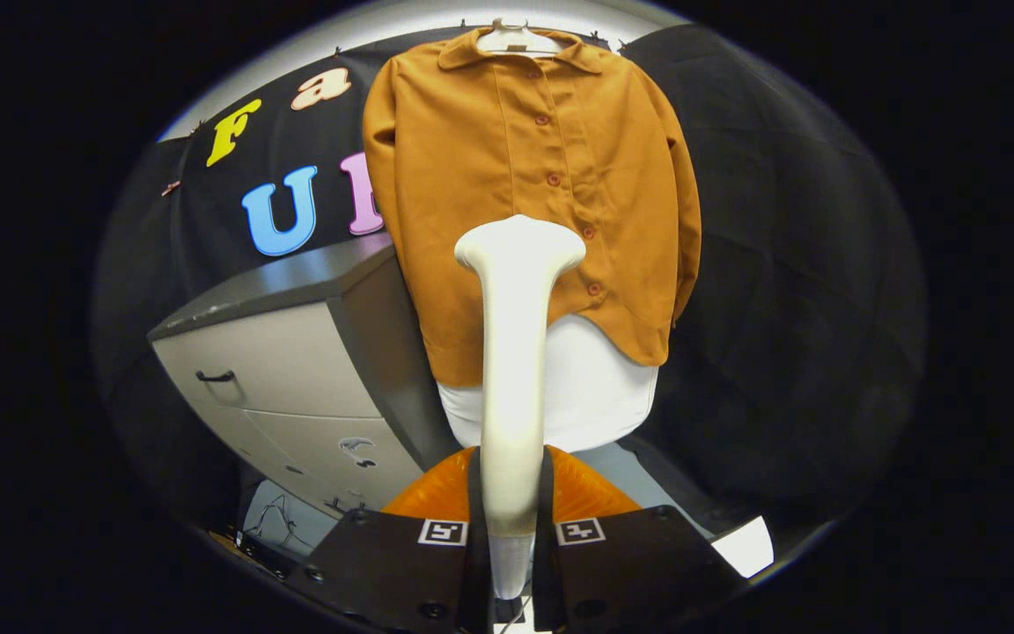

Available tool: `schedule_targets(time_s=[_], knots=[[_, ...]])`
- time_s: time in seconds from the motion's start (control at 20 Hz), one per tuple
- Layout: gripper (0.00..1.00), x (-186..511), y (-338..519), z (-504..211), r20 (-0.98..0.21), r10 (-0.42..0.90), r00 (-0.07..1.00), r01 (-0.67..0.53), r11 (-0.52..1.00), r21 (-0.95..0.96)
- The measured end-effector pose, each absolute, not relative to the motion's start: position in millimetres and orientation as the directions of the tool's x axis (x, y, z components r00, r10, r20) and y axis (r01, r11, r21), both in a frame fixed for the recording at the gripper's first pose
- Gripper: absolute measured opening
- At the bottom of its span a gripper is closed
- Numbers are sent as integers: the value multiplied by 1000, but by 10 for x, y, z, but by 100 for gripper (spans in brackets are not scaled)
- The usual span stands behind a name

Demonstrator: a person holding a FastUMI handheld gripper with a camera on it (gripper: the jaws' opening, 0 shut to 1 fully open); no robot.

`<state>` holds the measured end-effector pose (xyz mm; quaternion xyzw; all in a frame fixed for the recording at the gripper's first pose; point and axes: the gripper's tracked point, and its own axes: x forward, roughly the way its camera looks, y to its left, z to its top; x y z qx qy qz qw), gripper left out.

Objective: Iron the clothes twice with a garment steamer, once on the left side and once on the right side.

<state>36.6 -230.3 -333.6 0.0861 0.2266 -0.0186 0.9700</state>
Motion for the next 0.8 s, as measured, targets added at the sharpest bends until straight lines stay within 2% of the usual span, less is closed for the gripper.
schedule_targets(time_s=[0.4,0.8], knots=[[21,543,-2595,-1778,-160,-36,986,60,987,146],[21,671,-2866,-490,72,-72,995,62,990,124]])
